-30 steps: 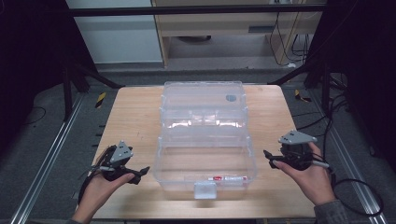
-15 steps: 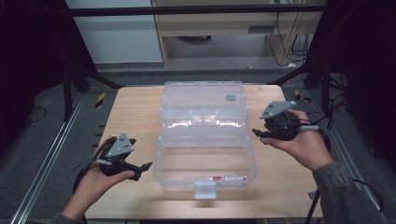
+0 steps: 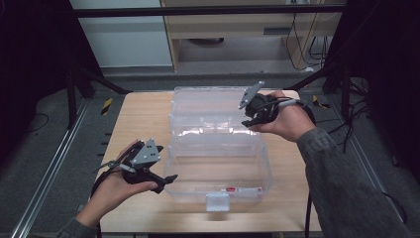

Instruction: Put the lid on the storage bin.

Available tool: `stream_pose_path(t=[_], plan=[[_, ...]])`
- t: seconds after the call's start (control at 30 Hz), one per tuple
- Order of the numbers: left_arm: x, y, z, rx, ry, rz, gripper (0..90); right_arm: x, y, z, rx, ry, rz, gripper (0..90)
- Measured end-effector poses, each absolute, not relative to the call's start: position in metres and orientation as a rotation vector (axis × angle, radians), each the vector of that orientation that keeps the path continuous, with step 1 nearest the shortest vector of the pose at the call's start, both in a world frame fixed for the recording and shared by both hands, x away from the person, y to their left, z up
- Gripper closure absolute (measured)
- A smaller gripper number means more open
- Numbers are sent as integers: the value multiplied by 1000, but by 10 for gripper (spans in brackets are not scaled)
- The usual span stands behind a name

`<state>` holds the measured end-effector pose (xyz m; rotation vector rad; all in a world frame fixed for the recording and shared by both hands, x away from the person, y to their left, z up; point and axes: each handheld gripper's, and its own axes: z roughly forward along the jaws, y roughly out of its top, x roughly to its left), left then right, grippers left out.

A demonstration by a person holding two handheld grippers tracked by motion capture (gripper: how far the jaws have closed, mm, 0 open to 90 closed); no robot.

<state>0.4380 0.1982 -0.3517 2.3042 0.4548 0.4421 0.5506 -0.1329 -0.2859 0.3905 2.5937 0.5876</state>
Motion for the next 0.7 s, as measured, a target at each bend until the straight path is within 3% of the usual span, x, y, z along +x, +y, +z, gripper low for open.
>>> stream_pose_path(t=[0.13, 0.53, 0.7], plan=[[437, 184, -357, 2340, 413, 405, 53, 555, -120, -293, 300, 2647, 484, 641], [434, 166, -372, 2436, 359, 375, 38, 563, -119, -301, 253, 2683, 382, 640], [433, 164, -379, 2468, 337, 339, 40, 567, -121, -306, 195, 2706, 339, 721]])
